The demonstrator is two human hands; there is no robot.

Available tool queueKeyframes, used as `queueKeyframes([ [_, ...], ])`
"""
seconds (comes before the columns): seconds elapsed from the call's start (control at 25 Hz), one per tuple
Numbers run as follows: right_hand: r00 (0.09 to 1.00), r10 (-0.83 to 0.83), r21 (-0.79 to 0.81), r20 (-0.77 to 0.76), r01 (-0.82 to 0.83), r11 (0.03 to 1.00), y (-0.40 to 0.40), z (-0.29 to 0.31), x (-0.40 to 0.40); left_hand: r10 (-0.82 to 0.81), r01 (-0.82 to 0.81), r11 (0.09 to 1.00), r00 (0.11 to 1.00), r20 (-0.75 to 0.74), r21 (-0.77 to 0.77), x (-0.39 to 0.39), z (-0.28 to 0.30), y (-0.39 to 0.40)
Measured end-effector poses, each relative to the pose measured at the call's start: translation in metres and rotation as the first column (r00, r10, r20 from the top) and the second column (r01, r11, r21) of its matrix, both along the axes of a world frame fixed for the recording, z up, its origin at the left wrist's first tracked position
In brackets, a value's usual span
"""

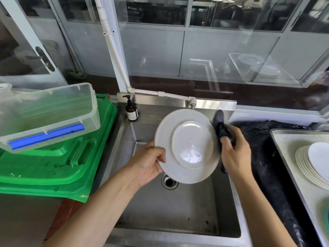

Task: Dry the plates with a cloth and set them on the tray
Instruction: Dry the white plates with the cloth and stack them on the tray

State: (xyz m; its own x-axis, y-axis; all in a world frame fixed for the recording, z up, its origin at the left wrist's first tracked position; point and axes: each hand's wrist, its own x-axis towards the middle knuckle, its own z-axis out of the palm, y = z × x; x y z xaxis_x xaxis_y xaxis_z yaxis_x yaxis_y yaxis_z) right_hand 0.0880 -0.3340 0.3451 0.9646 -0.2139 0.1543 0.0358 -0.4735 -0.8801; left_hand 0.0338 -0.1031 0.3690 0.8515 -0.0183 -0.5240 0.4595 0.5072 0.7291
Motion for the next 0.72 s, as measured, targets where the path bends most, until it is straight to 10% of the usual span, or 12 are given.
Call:
queueKeyframes([
  [0.32, 0.807, 0.534, -0.506, 0.252, -0.361, 0.784, 0.072, 0.018, -0.013, -0.042, 0.021, 0.973, 0.995, 0.088, 0.231, 0.004, -0.004, -0.010],
  [0.48, 0.896, 0.417, -0.318, 0.154, -0.355, 0.879, 0.068, 0.028, 0.010, -0.081, 0.056, 0.964, 0.993, 0.083, 0.260, 0.003, -0.006, -0.004],
  [0.72, 0.793, 0.571, -0.491, 0.213, -0.418, 0.764, 0.095, 0.023, -0.025, 0.013, -0.029, 0.960, 0.998, 0.060, 0.279, 0.013, -0.005, -0.008],
])
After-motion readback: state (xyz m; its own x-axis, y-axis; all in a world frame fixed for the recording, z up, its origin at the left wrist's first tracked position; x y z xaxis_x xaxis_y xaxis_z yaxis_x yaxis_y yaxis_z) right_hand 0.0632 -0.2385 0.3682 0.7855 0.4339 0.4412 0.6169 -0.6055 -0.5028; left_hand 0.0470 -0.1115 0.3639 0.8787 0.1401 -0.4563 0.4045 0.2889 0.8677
